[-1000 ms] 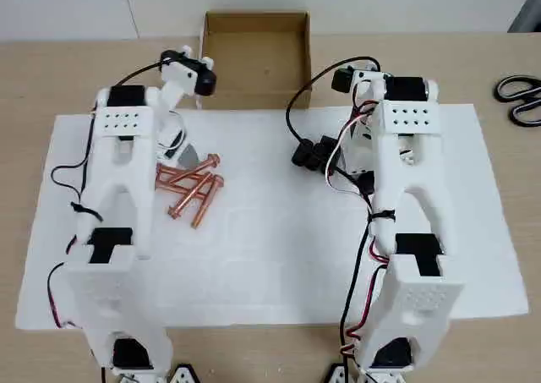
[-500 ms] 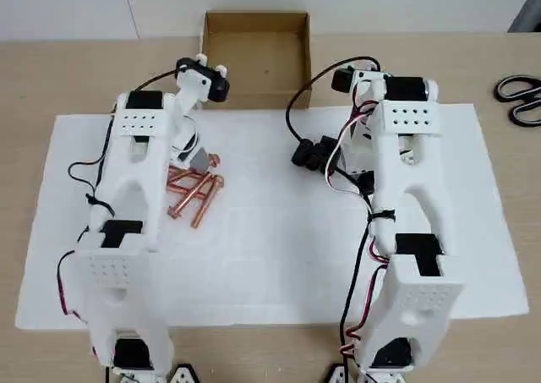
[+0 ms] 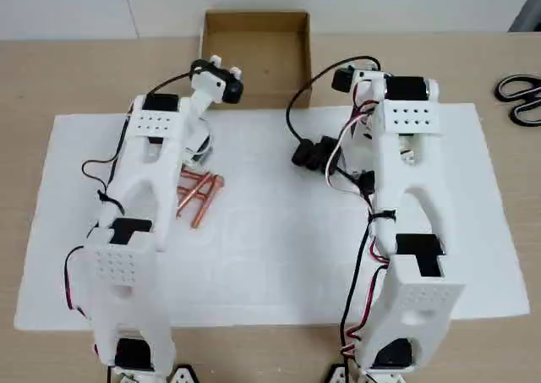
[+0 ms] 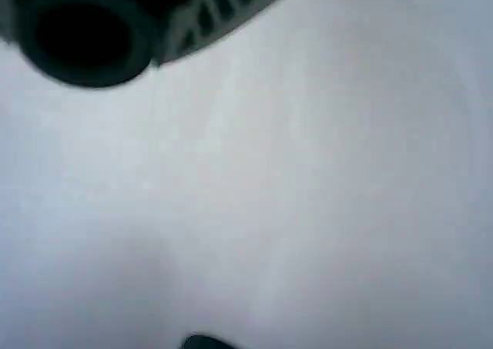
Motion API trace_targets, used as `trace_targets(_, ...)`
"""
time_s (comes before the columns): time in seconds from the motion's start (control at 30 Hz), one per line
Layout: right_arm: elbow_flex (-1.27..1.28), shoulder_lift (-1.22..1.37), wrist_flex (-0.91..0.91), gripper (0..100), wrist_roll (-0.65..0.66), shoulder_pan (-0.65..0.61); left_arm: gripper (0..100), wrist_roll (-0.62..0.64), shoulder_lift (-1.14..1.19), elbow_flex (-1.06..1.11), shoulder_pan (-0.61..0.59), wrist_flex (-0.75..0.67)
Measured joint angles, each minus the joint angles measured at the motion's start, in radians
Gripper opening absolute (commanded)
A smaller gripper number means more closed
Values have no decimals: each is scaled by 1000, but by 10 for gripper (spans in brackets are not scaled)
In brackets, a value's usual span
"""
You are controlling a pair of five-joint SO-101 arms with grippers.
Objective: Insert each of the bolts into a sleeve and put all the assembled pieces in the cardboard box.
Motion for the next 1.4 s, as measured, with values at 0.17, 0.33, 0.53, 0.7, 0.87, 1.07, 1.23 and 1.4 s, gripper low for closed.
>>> trace_targets(0.17, 31, 0, 0, 5, 0, 0, 6, 0, 41, -12, 3, -8)
trace_targets(0.33, 40, 0, 0, 5, 0, 5, 6, 0, 46, -17, 8, -8)
trace_targets(0.53, 40, 0, 0, 5, 0, 2, 6, 17, 6, -54, 17, 83)
trace_targets(0.7, 40, 0, 0, 5, 0, 2, 6, 51, -83, -175, 23, 241)
trace_targets(0.87, 40, 0, 0, 5, 0, 2, 6, 100, -203, -264, 26, 394)
trace_targets(1.07, 40, 0, 0, 5, 0, 3, 6, 180, -459, -130, 32, 408)
trace_targets(1.23, 40, -6, 0, 5, 0, 11, 6, 212, -795, 126, 54, 410)
trace_targets(1.4, 40, -83, 0, 5, 0, 37, 6, 221, -1080, 488, 52, 376)
